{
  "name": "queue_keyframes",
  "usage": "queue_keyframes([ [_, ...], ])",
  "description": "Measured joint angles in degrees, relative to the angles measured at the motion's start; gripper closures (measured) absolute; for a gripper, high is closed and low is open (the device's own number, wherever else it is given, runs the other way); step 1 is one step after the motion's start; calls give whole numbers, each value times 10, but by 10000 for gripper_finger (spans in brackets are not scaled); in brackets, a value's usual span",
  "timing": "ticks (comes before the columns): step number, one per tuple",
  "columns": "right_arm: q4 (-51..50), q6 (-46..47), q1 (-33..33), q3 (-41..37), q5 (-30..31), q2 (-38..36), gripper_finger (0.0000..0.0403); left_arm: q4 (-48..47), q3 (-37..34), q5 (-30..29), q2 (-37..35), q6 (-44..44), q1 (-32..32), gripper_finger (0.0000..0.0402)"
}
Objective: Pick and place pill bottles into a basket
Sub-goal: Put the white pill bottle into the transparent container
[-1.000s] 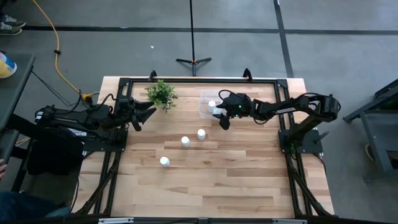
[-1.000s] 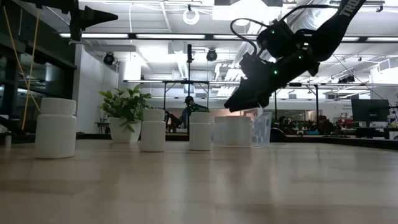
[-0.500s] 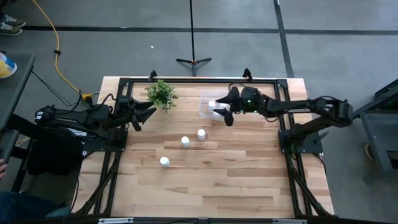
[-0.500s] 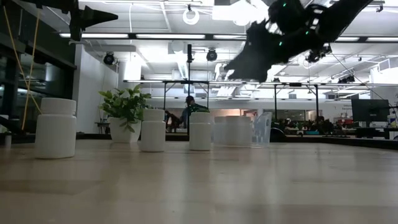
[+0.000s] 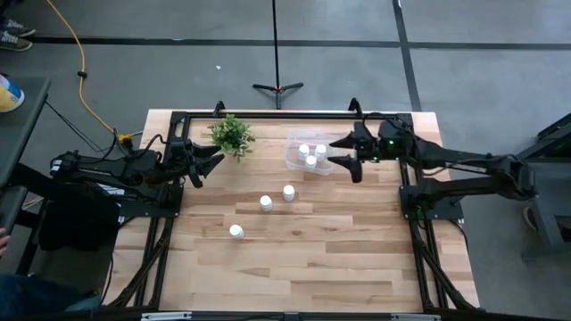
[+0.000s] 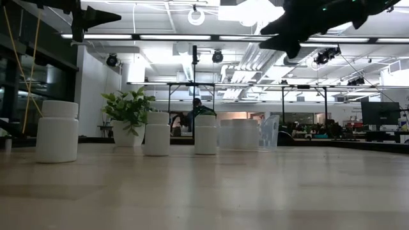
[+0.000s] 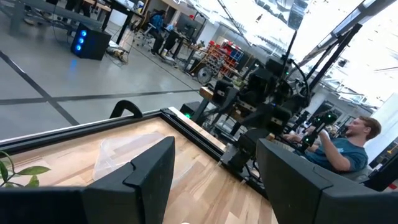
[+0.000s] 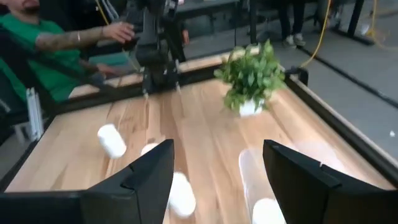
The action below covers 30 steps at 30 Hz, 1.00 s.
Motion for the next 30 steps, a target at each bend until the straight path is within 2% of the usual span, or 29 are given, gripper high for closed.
queue_keyframes([
  [3,-51,8,0,0,-4,-34,170,0,0,0,0,0,0,142],
  [10,-149,32,15,0,-70,-68,171,0,0,0,0,0,0,142],
  [17,-200,21,64,-15,1,-37,163,0,0,-9,0,0,0,142],
  [23,-163,19,108,-34,45,7,130,0,0,-10,0,0,0,142],
  [30,10,6,154,-45,52,94,89,-4,0,-10,0,0,0,142],
])
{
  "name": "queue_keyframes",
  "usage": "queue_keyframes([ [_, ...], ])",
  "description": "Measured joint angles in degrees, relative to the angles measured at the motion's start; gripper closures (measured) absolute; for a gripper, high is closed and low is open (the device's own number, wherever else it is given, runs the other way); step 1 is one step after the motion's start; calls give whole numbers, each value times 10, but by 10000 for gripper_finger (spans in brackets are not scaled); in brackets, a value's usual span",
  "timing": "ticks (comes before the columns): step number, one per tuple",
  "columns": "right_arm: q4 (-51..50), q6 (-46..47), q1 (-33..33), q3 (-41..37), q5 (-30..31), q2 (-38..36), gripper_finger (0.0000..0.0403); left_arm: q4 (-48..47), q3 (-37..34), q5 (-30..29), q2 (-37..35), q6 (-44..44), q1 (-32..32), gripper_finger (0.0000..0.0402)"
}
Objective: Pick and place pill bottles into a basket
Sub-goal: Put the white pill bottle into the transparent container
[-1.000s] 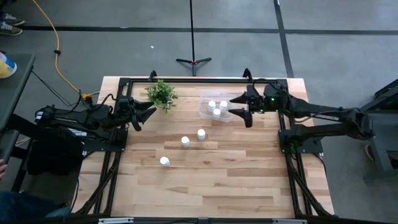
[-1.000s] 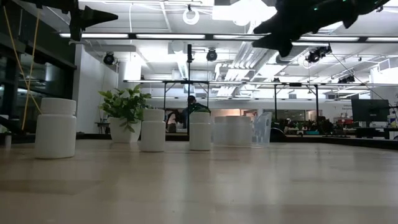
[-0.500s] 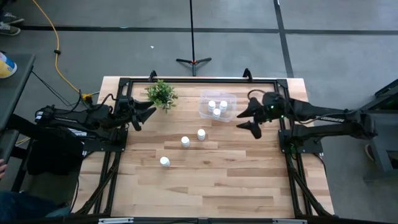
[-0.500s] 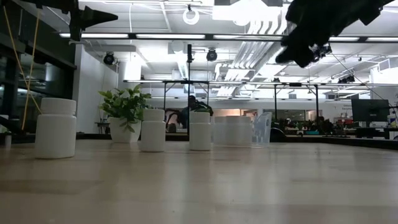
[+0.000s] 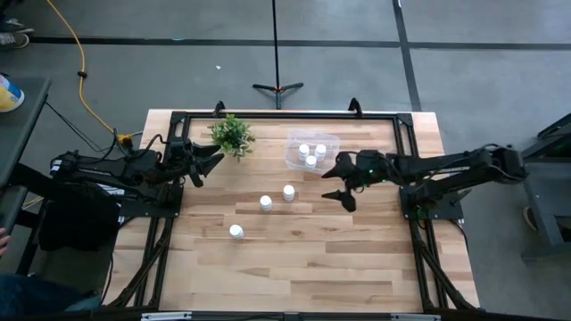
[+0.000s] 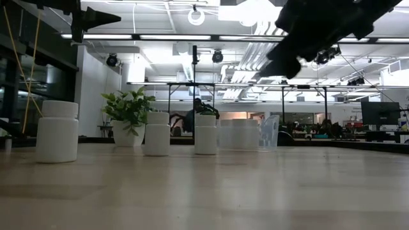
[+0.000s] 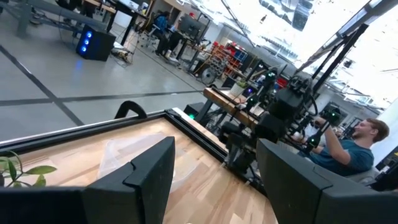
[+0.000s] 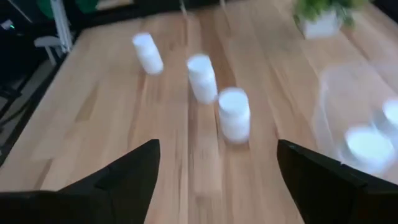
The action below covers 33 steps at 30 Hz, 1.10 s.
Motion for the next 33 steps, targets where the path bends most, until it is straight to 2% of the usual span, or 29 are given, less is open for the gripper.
queue_keyframes([
  [7,157,-34,16,0,16,120,88,-9,0,0,0,0,0,142],
  [11,195,-34,15,10,22,182,88,-10,0,0,0,0,0,142],
  [21,226,-37,15,69,26,294,88,-10,0,0,0,0,0,142],
  [33,224,-44,13,125,64,382,88,-9,0,0,0,0,0,142],
])
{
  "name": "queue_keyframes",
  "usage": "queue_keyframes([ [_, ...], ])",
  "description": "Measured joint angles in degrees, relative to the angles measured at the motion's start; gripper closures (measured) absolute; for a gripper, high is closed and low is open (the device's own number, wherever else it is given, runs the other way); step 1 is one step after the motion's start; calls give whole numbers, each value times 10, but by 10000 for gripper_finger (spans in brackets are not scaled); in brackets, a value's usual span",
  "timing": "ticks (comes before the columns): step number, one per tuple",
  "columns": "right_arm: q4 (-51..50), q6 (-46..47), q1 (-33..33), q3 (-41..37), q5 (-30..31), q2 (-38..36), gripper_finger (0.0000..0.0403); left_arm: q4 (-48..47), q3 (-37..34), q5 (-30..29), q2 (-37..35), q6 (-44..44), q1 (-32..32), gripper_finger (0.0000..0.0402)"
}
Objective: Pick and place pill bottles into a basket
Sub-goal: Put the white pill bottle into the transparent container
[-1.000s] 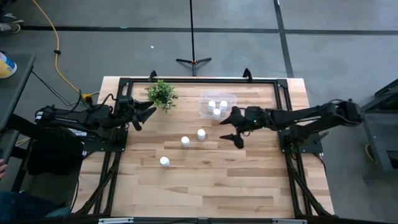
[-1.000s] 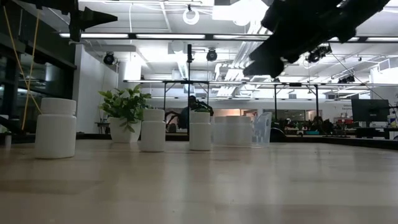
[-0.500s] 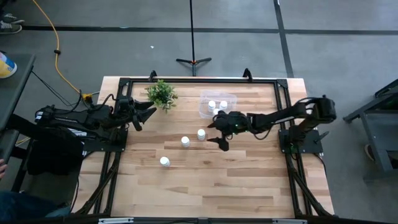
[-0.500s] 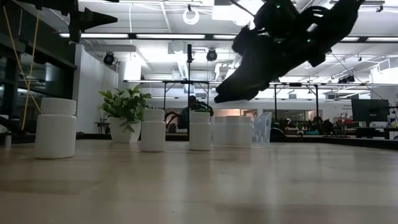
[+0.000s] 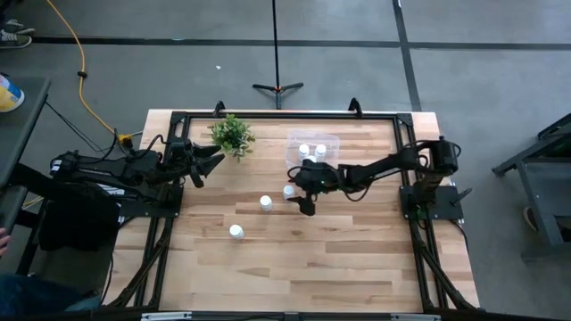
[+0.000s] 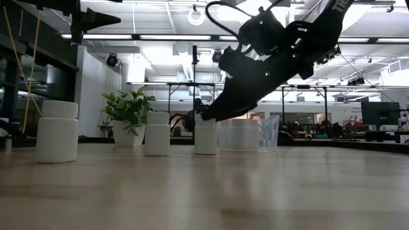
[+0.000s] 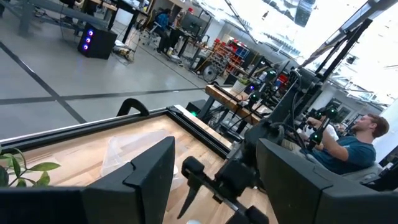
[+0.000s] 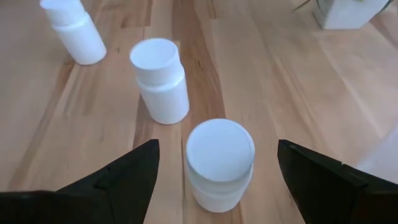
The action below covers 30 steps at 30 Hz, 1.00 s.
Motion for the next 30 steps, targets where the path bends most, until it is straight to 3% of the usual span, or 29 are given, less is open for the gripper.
queue_keyframes([
  [30,47,71,16,1,49,37,89,0,0,0,0,0,0,142],
])
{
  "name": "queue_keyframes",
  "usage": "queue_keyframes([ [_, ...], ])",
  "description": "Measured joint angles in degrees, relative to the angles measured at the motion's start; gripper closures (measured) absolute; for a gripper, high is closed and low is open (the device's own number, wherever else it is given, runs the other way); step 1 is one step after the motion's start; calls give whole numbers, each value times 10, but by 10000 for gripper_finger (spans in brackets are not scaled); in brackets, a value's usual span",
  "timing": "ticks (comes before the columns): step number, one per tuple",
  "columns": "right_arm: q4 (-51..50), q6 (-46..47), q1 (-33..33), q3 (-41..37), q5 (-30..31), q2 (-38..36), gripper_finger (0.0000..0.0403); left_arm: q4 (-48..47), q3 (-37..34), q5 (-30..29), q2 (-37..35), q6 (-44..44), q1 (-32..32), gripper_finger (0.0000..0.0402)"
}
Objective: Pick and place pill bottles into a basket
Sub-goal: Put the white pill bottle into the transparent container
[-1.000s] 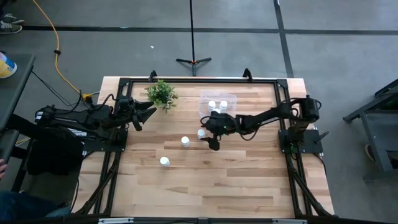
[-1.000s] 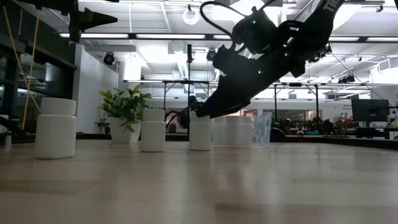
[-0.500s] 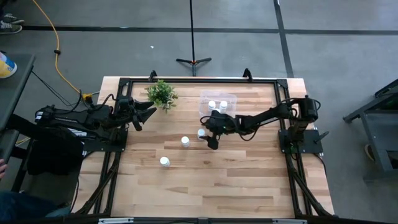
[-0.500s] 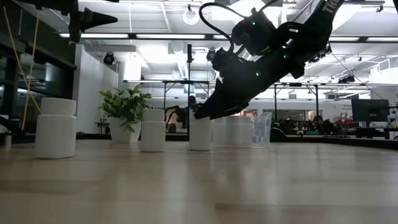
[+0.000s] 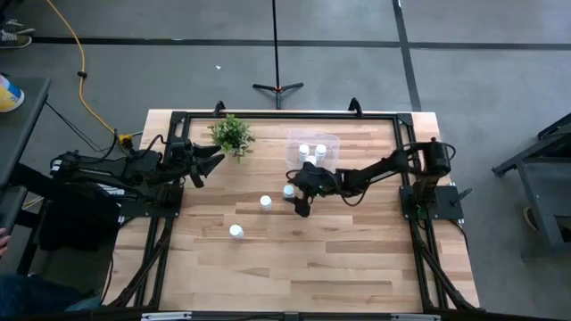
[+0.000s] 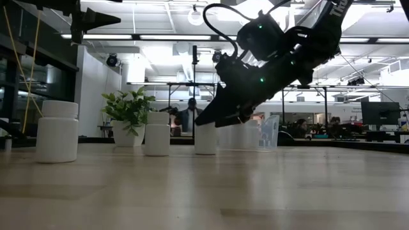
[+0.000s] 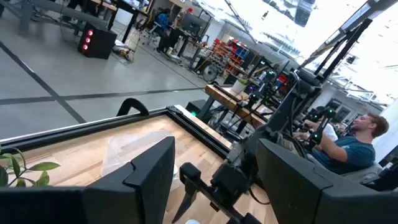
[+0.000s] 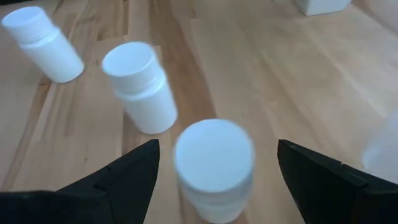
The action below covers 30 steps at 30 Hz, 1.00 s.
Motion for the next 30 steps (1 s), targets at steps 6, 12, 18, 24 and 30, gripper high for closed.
queue_keyframes([
  [6,2,-2,10,0,15,7,89,0,0,0,0,0,0,142],
  [12,0,-1,10,0,27,7,89,0,0,0,0,0,0,142],
  [18,4,2,11,0,27,7,89,0,0,0,0,0,0,142],
  [24,4,3,11,0,32,7,90,0,0,0,0,0,0,142],
  [30,5,0,11,0,40,7,121,0,0,0,0,0,0,142],
])
